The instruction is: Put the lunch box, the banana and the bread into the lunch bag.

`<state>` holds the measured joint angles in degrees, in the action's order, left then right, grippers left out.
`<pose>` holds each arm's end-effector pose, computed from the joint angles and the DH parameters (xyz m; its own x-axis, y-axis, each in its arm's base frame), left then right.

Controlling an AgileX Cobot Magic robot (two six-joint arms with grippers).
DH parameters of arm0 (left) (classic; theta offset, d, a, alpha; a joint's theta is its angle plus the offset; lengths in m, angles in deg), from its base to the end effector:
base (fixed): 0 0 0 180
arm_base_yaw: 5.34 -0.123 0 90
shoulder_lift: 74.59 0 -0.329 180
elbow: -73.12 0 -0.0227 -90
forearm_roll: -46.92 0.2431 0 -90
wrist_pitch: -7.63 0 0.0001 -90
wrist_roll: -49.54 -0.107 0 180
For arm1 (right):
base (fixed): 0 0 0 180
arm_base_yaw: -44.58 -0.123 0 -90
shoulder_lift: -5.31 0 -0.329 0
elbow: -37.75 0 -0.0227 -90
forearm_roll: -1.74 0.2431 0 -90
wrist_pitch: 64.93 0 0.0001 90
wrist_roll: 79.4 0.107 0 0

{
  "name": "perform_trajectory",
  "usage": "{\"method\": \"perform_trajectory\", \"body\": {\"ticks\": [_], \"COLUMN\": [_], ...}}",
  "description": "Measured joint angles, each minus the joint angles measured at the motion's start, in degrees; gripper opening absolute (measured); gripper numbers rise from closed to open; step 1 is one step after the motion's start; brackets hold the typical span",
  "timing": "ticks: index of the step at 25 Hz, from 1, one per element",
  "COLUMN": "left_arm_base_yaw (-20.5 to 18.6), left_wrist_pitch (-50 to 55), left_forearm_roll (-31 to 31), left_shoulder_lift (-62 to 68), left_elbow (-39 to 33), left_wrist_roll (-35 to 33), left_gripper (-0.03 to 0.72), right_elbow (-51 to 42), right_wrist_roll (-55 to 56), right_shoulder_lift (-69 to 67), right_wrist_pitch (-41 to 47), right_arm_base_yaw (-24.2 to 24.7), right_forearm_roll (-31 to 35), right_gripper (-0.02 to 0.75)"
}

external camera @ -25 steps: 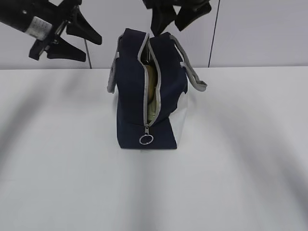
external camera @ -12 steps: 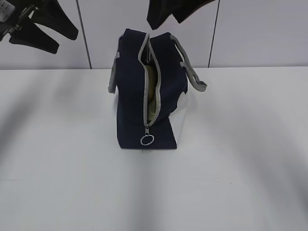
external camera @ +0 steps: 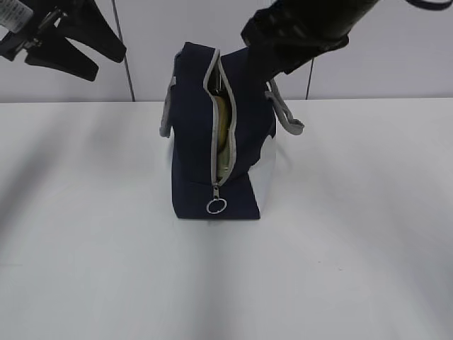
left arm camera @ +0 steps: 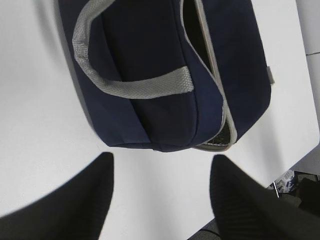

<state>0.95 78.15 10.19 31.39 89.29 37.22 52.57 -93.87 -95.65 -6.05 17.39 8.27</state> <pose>0.3606 -0.1005 0.3820 -0.9168 0.0771 -0.3918 0.2921 0.7984 -0.5266 0.3197 0.1760 0.3979 -0.6168 -0.5319 -0.5802 -0.6350 0.7718 -0.0325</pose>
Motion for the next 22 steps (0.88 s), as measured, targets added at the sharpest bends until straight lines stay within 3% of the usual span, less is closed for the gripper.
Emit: {"method": "perform_trajectory", "body": {"ticks": [9,17,22], "left_arm_base_yaw": [0.2,0.2,0.2], "left_wrist_pitch": [0.1,0.1,0.1], "left_forearm_roll": [0.2,0.9,1.9], "left_shoulder_lift": [0.0,0.0,0.0], "left_elbow": [0.0,0.0,0.0], "left_wrist_roll": [0.1,0.1,0.1], "left_gripper": [0.419,0.414,0.414], "right_elbow": [-28.2,-47.6,-54.3], "right_wrist_roll": [-8.9,-8.4,-4.4], "right_shoulder_lift": [8.8,9.4,8.6], "right_wrist_pitch": [-34.5,-68.6,-75.6], "right_arm_base_yaw": [-1.6,-6.3,-6.6], "right_forearm_roll": [1.9,3.1,3.4], "right_gripper": [0.405,0.405,0.405]}}
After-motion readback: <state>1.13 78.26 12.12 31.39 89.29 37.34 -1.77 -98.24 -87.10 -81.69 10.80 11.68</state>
